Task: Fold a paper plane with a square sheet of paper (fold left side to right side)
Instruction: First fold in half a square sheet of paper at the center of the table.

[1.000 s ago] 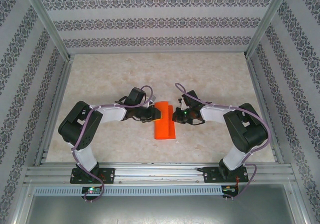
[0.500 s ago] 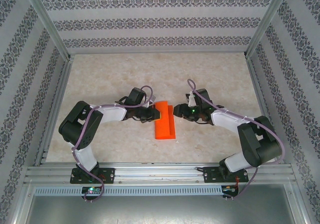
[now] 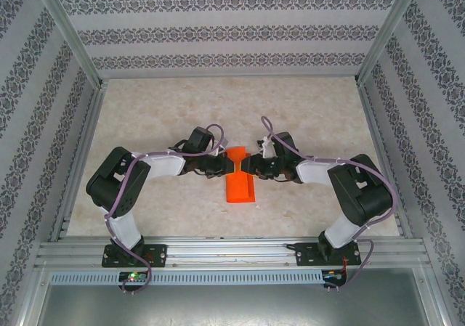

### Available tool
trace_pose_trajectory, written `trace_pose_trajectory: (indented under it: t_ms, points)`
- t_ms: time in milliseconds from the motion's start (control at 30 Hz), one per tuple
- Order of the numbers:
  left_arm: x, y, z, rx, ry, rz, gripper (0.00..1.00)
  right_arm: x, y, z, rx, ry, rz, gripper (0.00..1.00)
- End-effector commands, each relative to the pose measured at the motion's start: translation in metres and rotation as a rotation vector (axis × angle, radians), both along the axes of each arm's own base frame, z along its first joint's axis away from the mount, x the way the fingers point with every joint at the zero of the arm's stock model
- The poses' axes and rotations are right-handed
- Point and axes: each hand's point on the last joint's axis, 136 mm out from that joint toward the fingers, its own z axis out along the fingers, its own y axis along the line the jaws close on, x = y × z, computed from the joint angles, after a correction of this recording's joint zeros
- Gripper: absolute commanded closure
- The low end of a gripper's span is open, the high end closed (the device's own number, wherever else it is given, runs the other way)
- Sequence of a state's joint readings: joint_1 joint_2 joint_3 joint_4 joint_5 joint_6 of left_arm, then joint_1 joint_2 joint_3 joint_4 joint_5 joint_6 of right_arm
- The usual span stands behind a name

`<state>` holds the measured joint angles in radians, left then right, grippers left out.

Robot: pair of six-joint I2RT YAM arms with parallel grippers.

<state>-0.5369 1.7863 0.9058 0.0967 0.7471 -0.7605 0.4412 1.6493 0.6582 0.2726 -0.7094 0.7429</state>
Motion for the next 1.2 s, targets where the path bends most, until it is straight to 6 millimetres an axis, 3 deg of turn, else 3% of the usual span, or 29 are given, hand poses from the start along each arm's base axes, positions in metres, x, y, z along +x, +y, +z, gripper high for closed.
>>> trace_pose_trajectory:
  t_ms: [0, 200, 300, 500, 600, 833, 1167]
  points:
    - [-0.001, -0.006, -0.001, 0.008, 0.0, -0.019, 0.98, 0.0, 0.01, 0.007, 0.043, -0.017, 0.027, 0.63]
    - [0.0, -0.004, 0.006, 0.011, -0.023, -0.011, 0.93, 0.002, 0.004, -0.002, 0.003, -0.007, -0.002, 0.9]
    - [0.002, 0.001, 0.015, 0.033, -0.056, 0.002, 0.83, 0.003, 0.001, -0.005, -0.028, -0.011, -0.01, 1.0]
    - [0.002, 0.023, 0.021, 0.153, -0.112, 0.05, 0.54, 0.005, -0.006, -0.012, -0.095, -0.013, -0.028, 1.0]
    - [0.001, 0.033, 0.015, 0.219, -0.113, 0.056, 0.46, 0.005, -0.008, -0.016, -0.121, -0.011, -0.032, 1.0]
    - [-0.001, 0.022, 0.001, 0.21, -0.061, 0.017, 0.41, 0.006, -0.008, -0.018, -0.133, -0.012, -0.033, 1.0]
    - [-0.003, 0.006, -0.019, 0.236, -0.015, -0.014, 0.42, 0.005, -0.009, -0.02, -0.149, -0.006, -0.03, 1.0]
